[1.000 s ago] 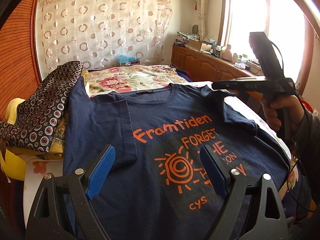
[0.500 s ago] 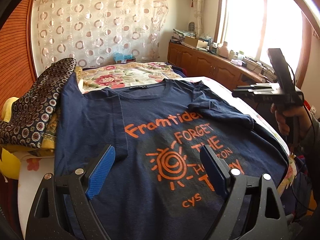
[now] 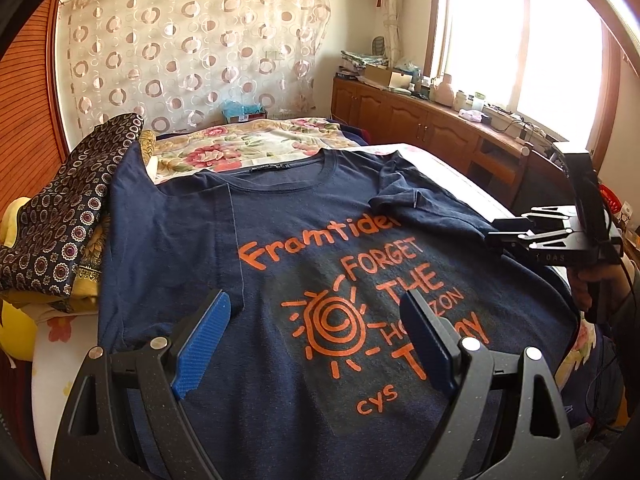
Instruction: Fold small clothes
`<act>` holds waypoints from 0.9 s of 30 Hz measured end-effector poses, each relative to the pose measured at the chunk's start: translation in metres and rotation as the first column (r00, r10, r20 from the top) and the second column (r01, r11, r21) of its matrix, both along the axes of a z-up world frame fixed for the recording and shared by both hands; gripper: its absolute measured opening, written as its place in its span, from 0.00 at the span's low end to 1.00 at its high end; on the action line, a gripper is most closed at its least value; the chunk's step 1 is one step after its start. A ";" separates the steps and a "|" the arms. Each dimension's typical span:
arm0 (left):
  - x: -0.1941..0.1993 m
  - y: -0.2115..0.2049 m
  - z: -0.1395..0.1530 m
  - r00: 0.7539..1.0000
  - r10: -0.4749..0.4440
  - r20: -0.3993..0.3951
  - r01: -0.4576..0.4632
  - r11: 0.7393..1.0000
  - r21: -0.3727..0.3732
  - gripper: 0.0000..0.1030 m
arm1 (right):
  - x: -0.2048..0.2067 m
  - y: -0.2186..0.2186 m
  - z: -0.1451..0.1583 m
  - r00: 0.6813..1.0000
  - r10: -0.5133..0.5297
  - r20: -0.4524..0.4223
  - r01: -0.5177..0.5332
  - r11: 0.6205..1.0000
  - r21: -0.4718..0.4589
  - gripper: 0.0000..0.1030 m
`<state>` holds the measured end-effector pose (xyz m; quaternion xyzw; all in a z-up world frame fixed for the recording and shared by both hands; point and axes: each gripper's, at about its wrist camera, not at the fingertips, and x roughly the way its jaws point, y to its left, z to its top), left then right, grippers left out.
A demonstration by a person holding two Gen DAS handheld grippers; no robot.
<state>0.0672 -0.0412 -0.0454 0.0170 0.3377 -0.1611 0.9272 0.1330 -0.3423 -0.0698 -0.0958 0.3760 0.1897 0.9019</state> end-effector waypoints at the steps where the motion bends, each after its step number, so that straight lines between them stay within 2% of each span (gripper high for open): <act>1: 0.000 0.000 0.000 1.000 0.000 -0.001 0.000 1.000 0.000 0.85 | -0.002 0.003 0.001 1.000 0.007 0.008 -0.007 1.000 0.001 0.35; 3: 0.000 0.000 0.000 1.000 0.001 -0.002 -0.001 1.000 -0.001 0.85 | -0.006 -0.006 0.004 0.999 0.033 0.009 -0.033 0.999 0.018 0.30; 5: 0.000 0.000 -0.001 1.000 0.001 -0.003 -0.001 1.000 -0.001 0.85 | -0.011 -0.004 0.005 0.998 0.055 0.014 -0.056 0.998 0.027 0.18; 7: 0.000 0.000 -0.002 1.000 0.001 -0.004 -0.001 1.000 -0.003 0.85 | -0.015 -0.006 0.003 0.998 0.069 0.016 -0.069 0.997 0.021 0.15; 15: -0.001 0.002 -0.004 1.000 0.003 -0.007 -0.003 1.000 -0.004 0.85 | -0.035 0.001 -0.001 0.990 0.139 -0.007 -0.139 0.989 0.054 0.15; 20: -0.002 0.003 -0.004 1.000 0.007 -0.009 -0.007 1.000 -0.005 0.85 | -0.039 0.001 -0.003 0.991 0.130 -0.019 -0.129 0.991 0.032 0.23; 23: -0.002 0.003 -0.004 1.000 0.008 -0.008 -0.008 1.000 -0.008 0.85 | -0.042 0.001 0.006 0.990 0.138 -0.003 -0.138 0.990 0.040 0.27; 27: -0.002 0.003 -0.004 1.000 0.008 -0.009 -0.008 1.000 -0.005 0.85 | -0.040 0.007 0.021 0.986 0.158 0.049 -0.161 0.986 0.047 0.28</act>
